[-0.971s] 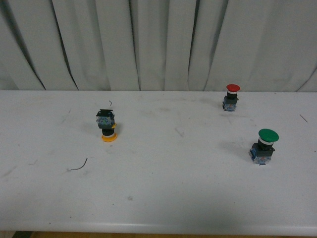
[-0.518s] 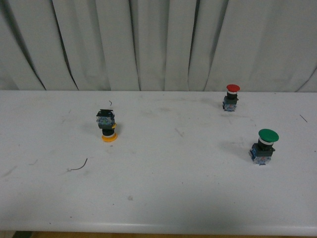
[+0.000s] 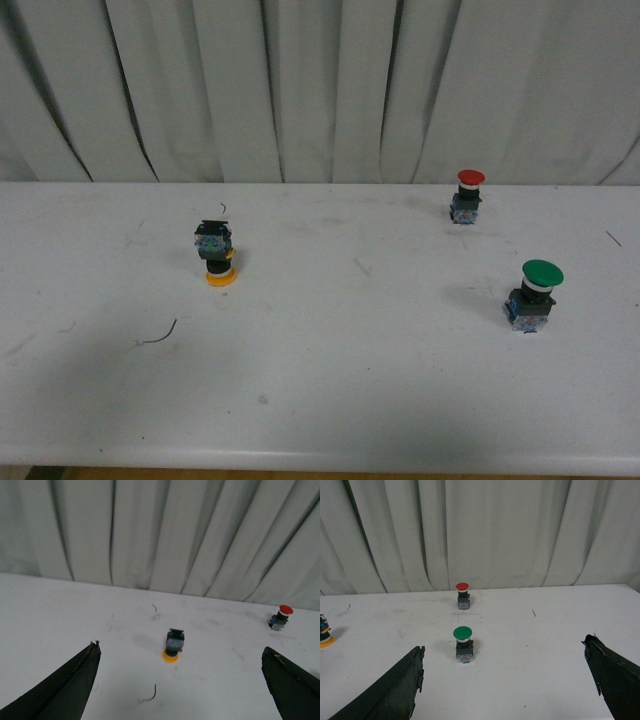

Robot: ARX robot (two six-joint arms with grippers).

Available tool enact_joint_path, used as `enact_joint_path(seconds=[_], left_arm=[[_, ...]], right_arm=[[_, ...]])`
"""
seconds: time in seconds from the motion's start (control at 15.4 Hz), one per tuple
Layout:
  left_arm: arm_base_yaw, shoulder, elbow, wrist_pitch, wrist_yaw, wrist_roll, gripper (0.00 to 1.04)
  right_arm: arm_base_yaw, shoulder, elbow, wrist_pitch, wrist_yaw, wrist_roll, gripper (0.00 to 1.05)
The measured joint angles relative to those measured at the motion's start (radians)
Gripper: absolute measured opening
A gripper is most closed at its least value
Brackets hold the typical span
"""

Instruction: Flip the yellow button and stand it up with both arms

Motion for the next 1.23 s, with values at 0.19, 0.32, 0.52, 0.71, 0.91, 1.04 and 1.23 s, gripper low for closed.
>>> enact_joint_path(seconds=[0.19,0.32,0.52,0.71,0.91,1.04,1.23], left_arm=[[-0.047,0.706,0.359,0.121,0.054,0.079,0.98],[-0.058,0.96,0.559,0.04,0.064,0.079,0.98],[-0.065,1.167,0.787,-0.067,0.065,0.085,0.98],[-0.06,1.254,0.886,-0.137,0.083,0.078,0.98],[-0.041,1.316,0.961,-0.202,0.116,0.049,0.98],[-0.012,1.363,1.009,-0.233,0.111,0.029,0.98],[0.009,1.404,1.019,-0.228,0.108,0.026,0.98]], right_arm=[[0.0,0.0,0.0,0.0,0.0,0.0,0.98],[0.0,0.0,0.0,0.0,0.0,0.0,0.98],[0.0,0.0,0.0,0.0,0.0,0.0,0.98],[0.0,0.0,0.0,0.0,0.0,0.0,0.98],[0.0,0.0,0.0,0.0,0.0,0.0,0.98],[0.0,0.0,0.0,0.0,0.0,0.0,0.98],[0.0,0.0,0.0,0.0,0.0,0.0,0.98]])
